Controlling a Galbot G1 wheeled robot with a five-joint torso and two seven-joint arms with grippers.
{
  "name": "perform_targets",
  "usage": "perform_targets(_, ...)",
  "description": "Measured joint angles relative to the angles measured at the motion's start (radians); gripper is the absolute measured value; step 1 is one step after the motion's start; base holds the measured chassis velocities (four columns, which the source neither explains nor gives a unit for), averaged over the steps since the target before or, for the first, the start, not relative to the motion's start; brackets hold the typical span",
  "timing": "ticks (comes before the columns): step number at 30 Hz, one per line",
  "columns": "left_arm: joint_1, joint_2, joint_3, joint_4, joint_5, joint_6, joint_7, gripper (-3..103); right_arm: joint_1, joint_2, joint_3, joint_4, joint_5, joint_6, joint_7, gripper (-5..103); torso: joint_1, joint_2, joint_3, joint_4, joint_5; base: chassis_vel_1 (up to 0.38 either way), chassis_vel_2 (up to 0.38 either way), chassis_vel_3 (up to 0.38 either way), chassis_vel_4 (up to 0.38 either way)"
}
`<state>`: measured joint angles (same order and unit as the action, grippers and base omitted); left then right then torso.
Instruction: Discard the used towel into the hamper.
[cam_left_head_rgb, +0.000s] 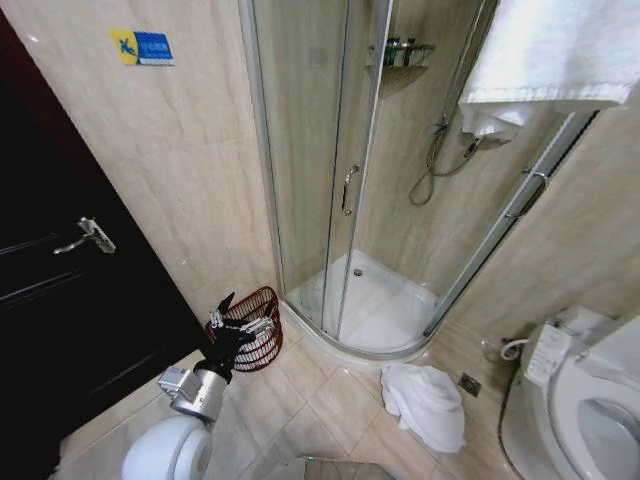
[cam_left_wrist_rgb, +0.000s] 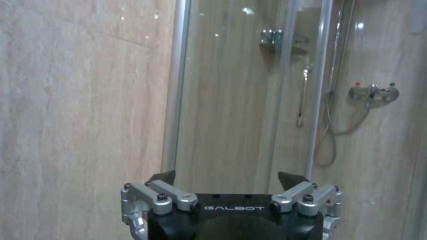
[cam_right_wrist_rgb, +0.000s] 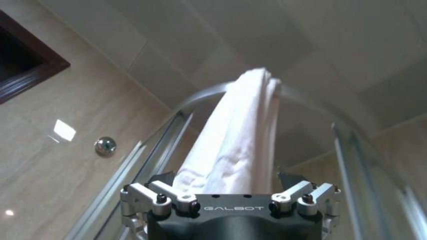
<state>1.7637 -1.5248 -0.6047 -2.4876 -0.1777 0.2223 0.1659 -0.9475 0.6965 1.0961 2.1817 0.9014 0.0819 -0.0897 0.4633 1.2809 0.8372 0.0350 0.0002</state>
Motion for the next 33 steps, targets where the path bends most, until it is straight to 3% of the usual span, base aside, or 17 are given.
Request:
perform_targets(5, 0.0, 0.0, 0.0, 0.0, 0.0, 0.0, 0.0, 100, 0.234, -0.066, -0.113, -0.1, 0.017, -0.024, 0.017, 100, 0.001, 0.0, 0.0, 0.001, -0.0006, -0.059, 0.059, 0.057, -0.048)
perform_targets(11, 0.0, 0.0, 0.0, 0.0, 0.0, 0.0, 0.0, 100, 0.495, -0.126, -0.288, -0.226, 0.092, -0.069, 0.013, 100, -0.001, 0.0, 0.0, -0.0002, 0.0001, 0.0, 0.0, 0.0, 0.0)
perform_targets(14, 0.0, 0.0, 0.0, 0.0, 0.0, 0.0, 0.0, 100, 0.585, -0.131, -0.354, -0.257, 0.122, -0.09, 0.014, 100, -0.001, 0.0, 0.0, -0.0003, 0.0006, 0.0, 0.0, 0.0, 0.0)
perform_targets(17, 0.0, 0.0, 0.0, 0.0, 0.0, 0.0, 0.0, 100, 0.777, -0.121, -0.505, -0.299, 0.162, -0.138, 0.038, 100, -0.001, 0.0, 0.0, 0.0001, -0.0009, 0.0, 0.0, 0.0, 0.0)
perform_targets(19, 0.0, 0.0, 0.0, 0.0, 0.0, 0.0, 0.0, 100, 0.841, -0.106, -0.56, -0.318, 0.166, -0.15, 0.052, 100, -0.001, 0.0, 0.0, 0.0001, -0.0006, 0.0, 0.0, 0.0, 0.0)
perform_targets(20, 0.0, 0.0, 0.0, 0.0, 0.0, 0.0, 0.0, 100, 0.925, -0.08, -0.637, -0.345, 0.164, -0.158, 0.076, 100, 0.0, 0.0, 0.0, 0.0, 0.0, 0.0, 0.0, 0.0, 0.0)
perform_targets(23, 0.0, 0.0, 0.0, 0.0, 0.0, 0.0, 0.0, 100, 1.102, 0.007, -0.8, -0.42, 0.088, -0.171, 0.15, 100, 0.0, 0.0, 0.0, 0.0011, -0.001, 0.0, 0.0, 0.0, 0.0)
perform_targets(24, 0.0, 0.0, 0.0, 0.0, 0.0, 0.0, 0.0, 100, 1.102, 0.007, -0.8, -0.42, 0.088, -0.171, 0.15, 100, 0.0, 0.0, 0.0, 0.0011, -0.001, 0.0, 0.0, 0.0, 0.0)
perform_targets(27, 0.0, 0.0, 0.0, 0.0, 0.0, 0.0, 0.0, 100, 1.22, 0.12, -0.902, -0.508, -0.107, -0.178, 0.246, 100, 0.0, 0.0, 0.0, 0.0004, -0.0005, 0.0, 0.0, 0.0, 0.0)
perform_targets(30, 0.0, 0.0, 0.0, 0.0, 0.0, 0.0, 0.0, 100, 1.256, 0.172, -0.929, -0.55, -0.221, -0.185, 0.291, 100, 0.0, 0.0, 0.0, 0.0005, -0.0007, 0.0, 0.0, 0.0, 0.0)
perform_targets(32, 0.0, 0.0, 0.0, 0.0, 0.0, 0.0, 0.0, 100, 1.281, 0.234, -0.937, -0.599, -0.377, -0.205, 0.318, 100, 0.0, 0.0, 0.0, 0.0005, -0.0004, 0.0, 0.0, 0.0, 0.0)
perform_targets(33, 0.0, 0.0, 0.0, 0.0, 0.0, 0.0, 0.0, 100, 1.281, 0.234, -0.937, -0.599, -0.377, -0.205, 0.318, 100, 0.0, 0.0, 0.0, 0.0005, -0.0004, 0.0, 0.0, 0.0, 0.0)
